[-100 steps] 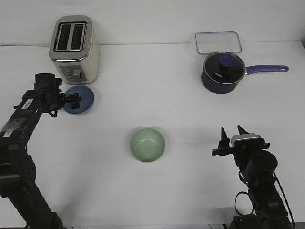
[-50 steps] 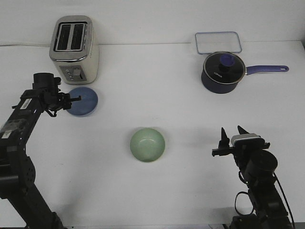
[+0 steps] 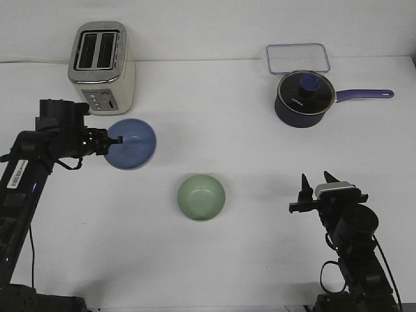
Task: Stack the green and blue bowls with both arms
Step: 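Lift the blue bowl and lower it onto the green bowl, then open the left gripper and pull it back from the bowls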
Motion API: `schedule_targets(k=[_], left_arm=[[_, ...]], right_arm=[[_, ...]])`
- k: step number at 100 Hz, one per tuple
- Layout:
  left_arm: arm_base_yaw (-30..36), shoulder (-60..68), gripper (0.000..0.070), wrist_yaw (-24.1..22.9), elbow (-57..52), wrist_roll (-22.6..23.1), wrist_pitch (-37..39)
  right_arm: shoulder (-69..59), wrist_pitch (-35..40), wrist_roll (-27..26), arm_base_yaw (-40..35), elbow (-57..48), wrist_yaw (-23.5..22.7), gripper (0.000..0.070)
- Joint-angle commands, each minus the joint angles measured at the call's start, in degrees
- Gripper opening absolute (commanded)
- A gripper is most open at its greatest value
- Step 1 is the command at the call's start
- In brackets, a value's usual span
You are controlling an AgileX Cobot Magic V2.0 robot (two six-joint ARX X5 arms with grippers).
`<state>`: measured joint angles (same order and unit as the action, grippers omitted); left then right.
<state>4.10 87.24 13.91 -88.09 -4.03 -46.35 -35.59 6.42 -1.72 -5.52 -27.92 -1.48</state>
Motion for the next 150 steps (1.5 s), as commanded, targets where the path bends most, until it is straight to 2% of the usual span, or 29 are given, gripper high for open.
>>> schedule_targets(k=[1, 23, 45, 72, 101, 104, 116, 129, 145, 150], left_arm=[[3.4, -0.9, 0.0009, 0.7, -0.7, -0.6, -1.0], [14.4, -0.6, 0.0009, 0.7, -0.5, -1.0, -2.9], [21.9, 2.9, 0.0009, 0.7, -0.3, -2.7, -2.8], [26.7, 8.8, 0.0010, 0.7, -0.3, -3.1, -1.3], [28.3, 11.8, 0.0025, 0.7, -0.3, -3.1, -1.6], [28.4, 11.8, 0.0036, 0.7, -0.3, -3.1, -1.6], [28.6, 11.8, 0.0193, 0.7, -0.3, -3.1, -1.6], [28.6, 11.8, 0.0283, 0.7, -0.3, -3.1, -1.6], [28.5, 11.7, 0.0432, 0.7, -0.3, -2.5, -1.2], [28.5, 11.4, 0.0451, 0.7, -0.3, -2.4, -1.0]], right_arm=[[0.0, -0.8, -0.4, -0.1, -0.3, 0.0, 0.0390], [0.0, -0.8, -0.4, -0.1, -0.3, 0.0, 0.0390], [0.0, -0.8, -0.4, -0.1, -0.3, 0.0, 0.0390], [0.0, -0.8, -0.4, -0.1, -0.3, 0.0, 0.0390], [0.0, -0.8, -0.4, -0.1, -0.3, 0.0, 0.0390], [0.0, -0.8, -0.4, -0.1, -0.3, 0.0, 0.0390], [0.0, -0.9, -0.4, -0.1, -0.3, 0.0, 0.0390], [0.0, -0.8, -0.4, -0.1, -0.3, 0.0, 0.0390], [0.0, -0.9, -0.4, -0.1, -0.3, 0.0, 0.0390], [0.0, -0.9, -0.4, -0.1, -0.3, 0.0, 0.0390]])
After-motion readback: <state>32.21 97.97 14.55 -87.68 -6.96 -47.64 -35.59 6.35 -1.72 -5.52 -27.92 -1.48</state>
